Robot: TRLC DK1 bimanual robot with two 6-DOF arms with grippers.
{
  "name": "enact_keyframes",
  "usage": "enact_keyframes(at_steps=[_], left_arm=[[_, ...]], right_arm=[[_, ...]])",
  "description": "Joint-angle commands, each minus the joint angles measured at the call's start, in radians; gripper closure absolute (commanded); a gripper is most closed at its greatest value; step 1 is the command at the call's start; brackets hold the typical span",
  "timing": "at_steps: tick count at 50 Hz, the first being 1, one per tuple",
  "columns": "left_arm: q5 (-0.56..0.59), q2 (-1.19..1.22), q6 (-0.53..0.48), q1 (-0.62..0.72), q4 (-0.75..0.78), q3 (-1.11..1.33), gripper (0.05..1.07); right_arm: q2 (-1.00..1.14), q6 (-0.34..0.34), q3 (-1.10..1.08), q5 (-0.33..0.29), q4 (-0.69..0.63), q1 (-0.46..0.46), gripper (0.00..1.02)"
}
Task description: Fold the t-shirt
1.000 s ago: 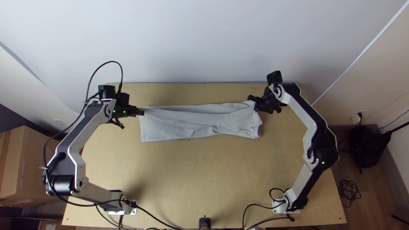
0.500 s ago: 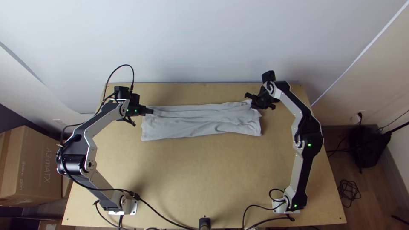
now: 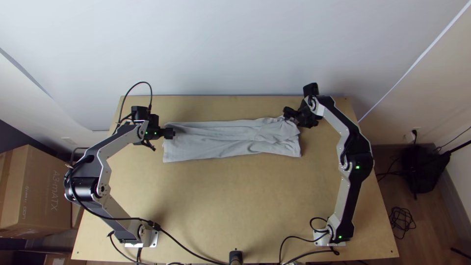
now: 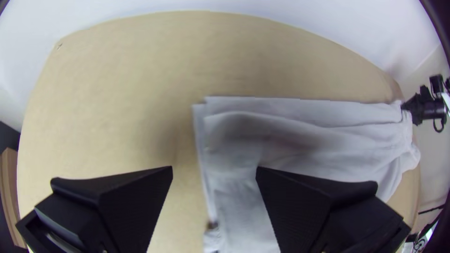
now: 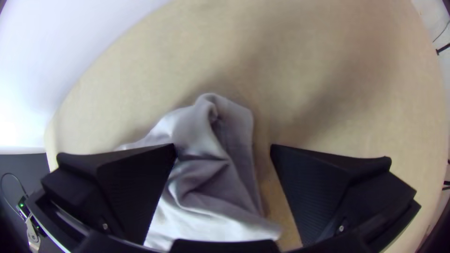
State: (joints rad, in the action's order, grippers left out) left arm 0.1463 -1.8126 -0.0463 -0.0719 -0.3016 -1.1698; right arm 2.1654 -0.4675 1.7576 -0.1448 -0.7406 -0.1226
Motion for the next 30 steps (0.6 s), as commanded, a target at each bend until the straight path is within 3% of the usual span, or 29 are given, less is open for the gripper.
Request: enact_keyframes(at_steps=[1,8,10,15,30], left_arm=[[0.021,0.073,0.034,-0.046,-0.018,0.025,0.16],[0.162,0.121,0.048,-0.109,-0.077,0.038,0.16],[0.203,0.127,0.056,-0.126,-0.082,0.044,0.16],[0.295,0.130,0.075,-0.164,-0.102,0.055,0.16],[0.461,0.121,0.068,-0.193,-0.125,0.125,0.17]], right_arm=[[-0.145,-0.037,-0.093,0.019,0.017,0.040,0.06],[-0.279,-0.092,-0.178,-0.007,0.020,0.070,0.06],[-0.309,-0.112,-0.196,-0.050,0.020,0.080,0.06],[-0.380,-0.198,-0.247,-0.223,0.020,0.107,0.06],[-0.506,-0.264,-0.333,-0.461,0.020,0.147,0.06]])
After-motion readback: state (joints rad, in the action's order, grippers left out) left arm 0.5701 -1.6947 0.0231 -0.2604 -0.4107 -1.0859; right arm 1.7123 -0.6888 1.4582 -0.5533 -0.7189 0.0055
